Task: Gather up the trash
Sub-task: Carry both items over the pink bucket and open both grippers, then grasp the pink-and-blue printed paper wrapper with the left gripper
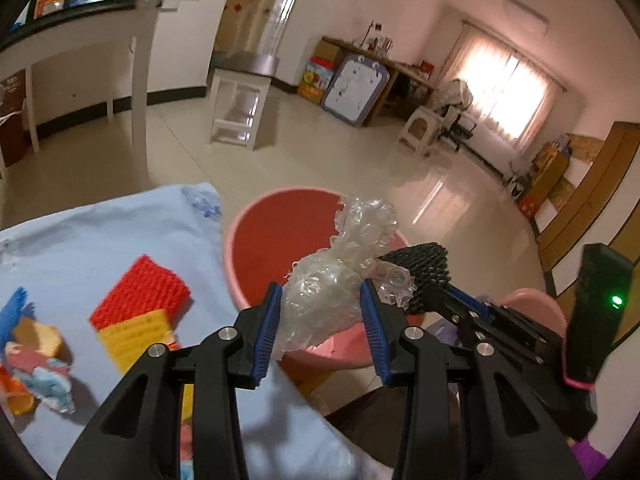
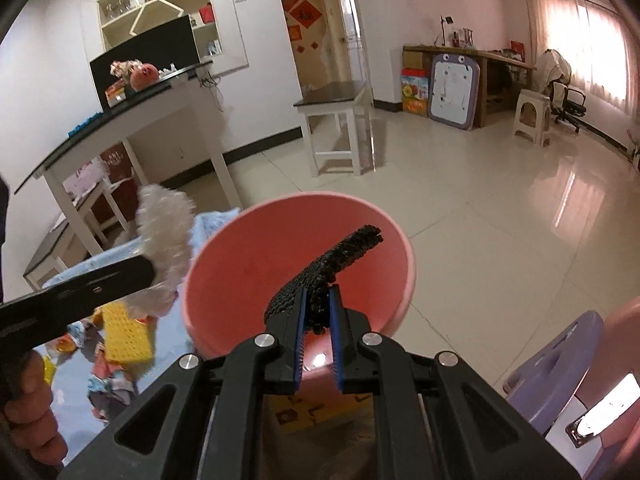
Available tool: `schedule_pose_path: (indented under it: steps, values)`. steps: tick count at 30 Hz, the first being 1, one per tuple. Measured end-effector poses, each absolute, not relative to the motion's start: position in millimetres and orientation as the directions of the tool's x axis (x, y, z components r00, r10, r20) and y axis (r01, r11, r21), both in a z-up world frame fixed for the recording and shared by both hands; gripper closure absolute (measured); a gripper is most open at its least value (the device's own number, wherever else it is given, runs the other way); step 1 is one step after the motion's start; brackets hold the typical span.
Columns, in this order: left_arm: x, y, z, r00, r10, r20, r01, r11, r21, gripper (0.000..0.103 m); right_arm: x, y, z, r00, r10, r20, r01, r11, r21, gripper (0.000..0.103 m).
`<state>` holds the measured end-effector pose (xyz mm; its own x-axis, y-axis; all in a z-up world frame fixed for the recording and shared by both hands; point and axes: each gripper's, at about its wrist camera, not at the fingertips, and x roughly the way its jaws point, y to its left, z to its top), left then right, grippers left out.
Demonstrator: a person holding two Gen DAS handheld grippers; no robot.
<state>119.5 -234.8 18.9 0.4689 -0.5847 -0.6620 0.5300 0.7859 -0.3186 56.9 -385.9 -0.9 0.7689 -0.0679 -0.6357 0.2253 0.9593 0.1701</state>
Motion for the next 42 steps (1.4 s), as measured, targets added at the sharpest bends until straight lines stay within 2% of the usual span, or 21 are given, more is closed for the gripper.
schedule_pose_path:
  steps: [9, 11, 13, 15, 25, 32, 42]
  values:
    - [152.0, -263.8, -21.2, 0.422, -0.510, -0.750, 0.505, 0.819, -0.272, 0.060, 72.8, -390.9, -20.8, 0.728, -0.064, -0.683, 0.221, 0.964, 0.145, 0.090]
    - [154.0, -267.1, -24.1, 0.421, -0.503, -0.754, 0.502, 0.822, -0.268, 0.057, 75.0, -391.5, -24.5, 0.721, -0.059, -0.690, 0.222, 0.964, 0.149, 0.083]
    - [157.3, -268.6, -26.0, 0.419, -0.501, -0.757, 0.501, 0.823, -0.268, 0.057, 76.6, -392.1, -24.6, 0.718, -0.061, -0.693, 0.227, 0.962, 0.151, 0.066]
    - [159.4, -267.8, -27.3, 0.411, -0.507, -0.757, 0.497, 0.821, -0.281, 0.056, 77.8, -393.2, -25.7, 0.719, -0.059, -0.693, 0.229, 0.961, 0.156, 0.061]
    - [163.3, -253.2, -15.8, 0.404, -0.553, -0.729, 0.494, 0.802, -0.334, 0.056, 82.3, -390.7, -22.9, 0.716, -0.048, -0.696, 0.224, 0.961, 0.165, 0.056]
    - [144.3, -228.3, 13.3, 0.494, -0.532, -0.688, 0.506, 0.819, -0.270, 0.056, 73.4, -375.4, -10.8, 0.735, -0.017, -0.678, 0.188, 0.965, 0.180, 0.055]
    - [118.7, -157.5, 41.4, 0.587, -0.464, -0.664, 0.439, 0.871, -0.221, 0.056, 65.5, -330.3, 3.9, 0.748, 0.061, -0.661, 0.097, 0.975, 0.200, 0.054]
